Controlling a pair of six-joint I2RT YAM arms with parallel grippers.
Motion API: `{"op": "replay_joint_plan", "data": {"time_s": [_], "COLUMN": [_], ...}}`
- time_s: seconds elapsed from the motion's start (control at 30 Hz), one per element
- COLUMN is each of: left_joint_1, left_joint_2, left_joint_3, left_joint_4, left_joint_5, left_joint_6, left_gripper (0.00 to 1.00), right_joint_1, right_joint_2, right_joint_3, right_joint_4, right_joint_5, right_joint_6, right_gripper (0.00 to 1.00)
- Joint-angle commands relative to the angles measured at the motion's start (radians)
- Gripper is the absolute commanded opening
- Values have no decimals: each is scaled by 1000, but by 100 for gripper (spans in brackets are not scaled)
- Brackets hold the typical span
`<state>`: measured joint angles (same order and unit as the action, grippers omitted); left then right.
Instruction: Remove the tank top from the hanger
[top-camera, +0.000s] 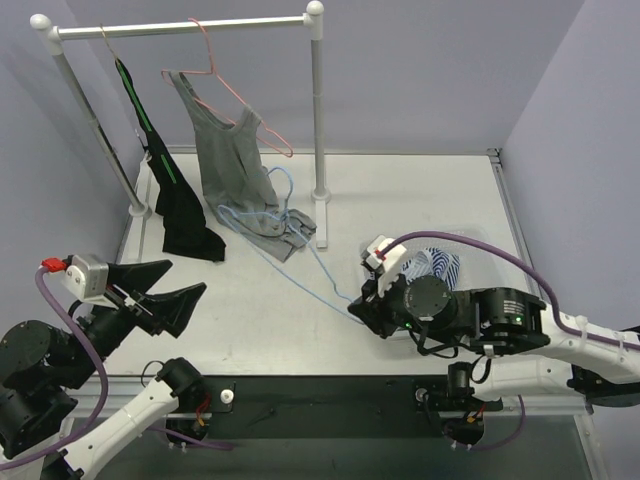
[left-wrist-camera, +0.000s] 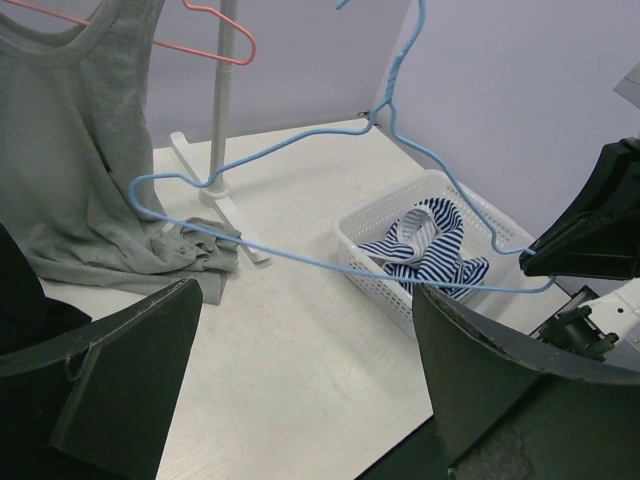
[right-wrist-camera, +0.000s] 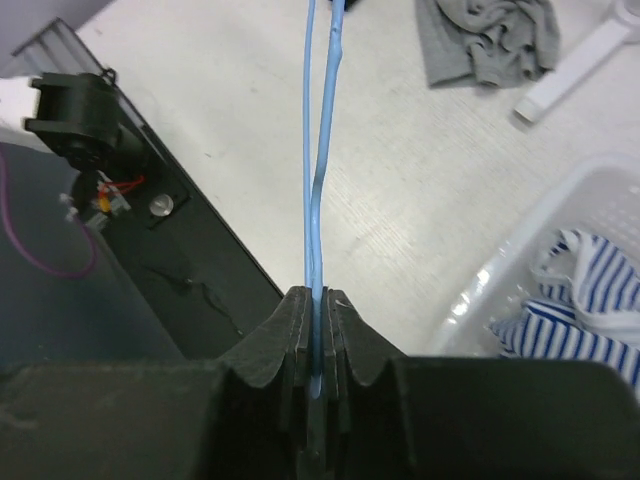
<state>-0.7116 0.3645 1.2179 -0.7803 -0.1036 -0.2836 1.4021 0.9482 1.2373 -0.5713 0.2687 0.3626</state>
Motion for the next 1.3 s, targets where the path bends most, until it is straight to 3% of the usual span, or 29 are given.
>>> {"op": "replay_joint_plan", "data": {"time_s": [0.0, 0.13, 0.43, 0.57, 0.67, 1.0, 1.27], "left_joint_1": [1, 1, 1, 1, 3, 1, 1], "left_joint_2": [19, 30, -13, -30, -38, -176, -251], "left_joint_3": [-26, -75, -217, -285, -333, -492, -511], "left_joint_4": [9, -5, 51, 78, 87, 171, 162], "left_joint_5": [-8, -18, -51, -36, -19, -13, -47], "left_joint_6": [20, 40, 52, 52, 54, -2, 3], "left_gripper": [97, 97, 97, 97, 97, 97, 97], "right_joint_1": [6, 6, -64, -274, -342, -460, -554], "right_joint_2": [-48, -84, -42, 0, 44, 296, 489], "right_joint_3": [51, 76, 99, 125, 139, 418, 678], "right_joint_4": [-238, -351, -381, -304, -228, -183, -167], "right_joint_5": [133, 223, 402, 287, 189, 49, -6], "right_joint_6": [30, 52, -7, -111, -172, -251, -387], "right_gripper": [0, 0, 0, 0, 0, 0, 0]}}
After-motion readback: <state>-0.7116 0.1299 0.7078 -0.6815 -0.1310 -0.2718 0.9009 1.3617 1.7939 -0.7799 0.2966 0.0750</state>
